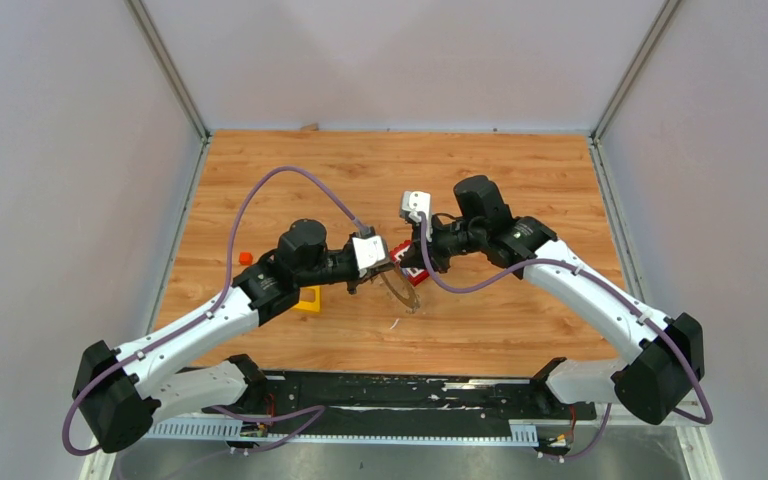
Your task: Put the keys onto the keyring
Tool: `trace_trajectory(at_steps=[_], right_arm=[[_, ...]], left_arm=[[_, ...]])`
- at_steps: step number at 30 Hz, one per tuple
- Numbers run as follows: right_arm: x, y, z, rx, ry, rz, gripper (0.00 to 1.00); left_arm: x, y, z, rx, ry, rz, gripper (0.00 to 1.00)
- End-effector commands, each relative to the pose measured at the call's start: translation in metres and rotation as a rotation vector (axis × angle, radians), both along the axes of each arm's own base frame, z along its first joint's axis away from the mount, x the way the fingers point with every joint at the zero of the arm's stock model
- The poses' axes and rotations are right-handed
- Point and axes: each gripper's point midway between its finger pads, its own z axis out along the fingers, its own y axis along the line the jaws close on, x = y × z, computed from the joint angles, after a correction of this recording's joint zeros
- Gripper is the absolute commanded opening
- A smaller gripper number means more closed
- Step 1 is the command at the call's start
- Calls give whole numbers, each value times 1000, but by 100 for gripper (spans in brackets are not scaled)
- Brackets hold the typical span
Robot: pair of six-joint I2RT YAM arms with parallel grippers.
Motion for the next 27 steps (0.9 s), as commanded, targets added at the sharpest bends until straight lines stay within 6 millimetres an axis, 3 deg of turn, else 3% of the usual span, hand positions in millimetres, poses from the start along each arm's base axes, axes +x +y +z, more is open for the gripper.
trace_trajectory(at_steps=[1, 27], right_arm=[[18, 4, 19, 26, -70, -44, 0], [5, 9, 27, 55, -35, 23, 0]], left_arm=[[-10, -7, 28, -67, -83, -75, 0], [-10, -6, 18, -7, -99, -80, 0]])
